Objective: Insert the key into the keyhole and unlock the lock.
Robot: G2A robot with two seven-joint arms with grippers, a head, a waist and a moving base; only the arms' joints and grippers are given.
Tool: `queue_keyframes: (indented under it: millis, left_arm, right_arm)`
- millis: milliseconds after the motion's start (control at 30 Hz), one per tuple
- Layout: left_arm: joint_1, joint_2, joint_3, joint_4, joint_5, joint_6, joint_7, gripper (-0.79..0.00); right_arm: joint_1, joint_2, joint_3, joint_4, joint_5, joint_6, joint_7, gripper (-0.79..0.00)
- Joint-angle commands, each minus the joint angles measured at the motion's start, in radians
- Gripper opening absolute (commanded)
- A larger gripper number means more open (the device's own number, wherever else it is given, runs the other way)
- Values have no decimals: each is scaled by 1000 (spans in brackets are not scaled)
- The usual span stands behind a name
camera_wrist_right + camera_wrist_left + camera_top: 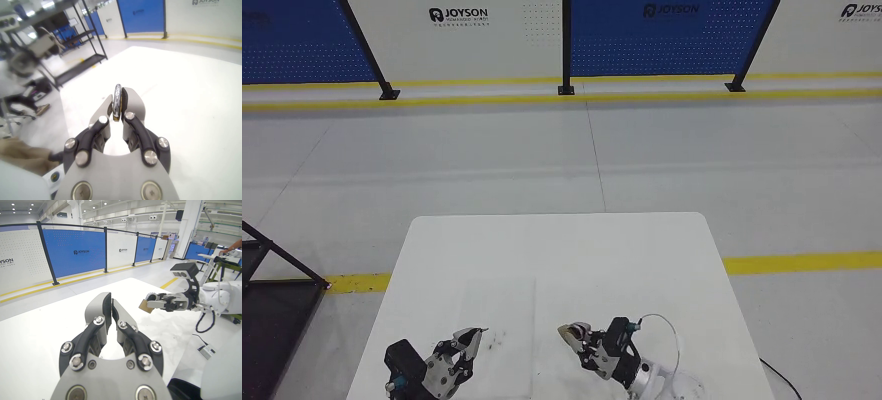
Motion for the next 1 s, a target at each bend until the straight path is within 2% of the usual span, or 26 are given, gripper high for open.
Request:
queue_keyframes:
  millis: [0,367,433,467,567,767,900,967]
  left_arm:
    - [0,0,0,0,0,0,0,-785]
    - [0,0,0,0,0,0,0,-785]
    - [0,0,0,0,0,0,0,-785]
    - [-7,0,5,0,-6,4,-11,-785]
    - [-43,-5,45,2,-62,12,-54,-785]
    - [-128,-16,152,52,-152,9,-55,-785]
    - [-186,-23,219,95,-252,-59,-31,-785]
    - [-214,-25,252,118,-336,-136,-35,-785]
  right_arm:
    - [2,5,13,4,2,-38,3,-785]
    - [2,5,13,4,2,-38,3,-785]
    - [11,5,-5,18,5,-60,55,-785]
    - [27,5,-15,24,20,-92,84,-785]
    - [59,-1,-32,44,92,-103,88,-785]
    - [96,-17,-81,51,240,-179,-56,-785]
    - [124,-30,-124,81,328,-284,-150,-785]
    - [145,-35,-152,105,382,-364,-165,-785]
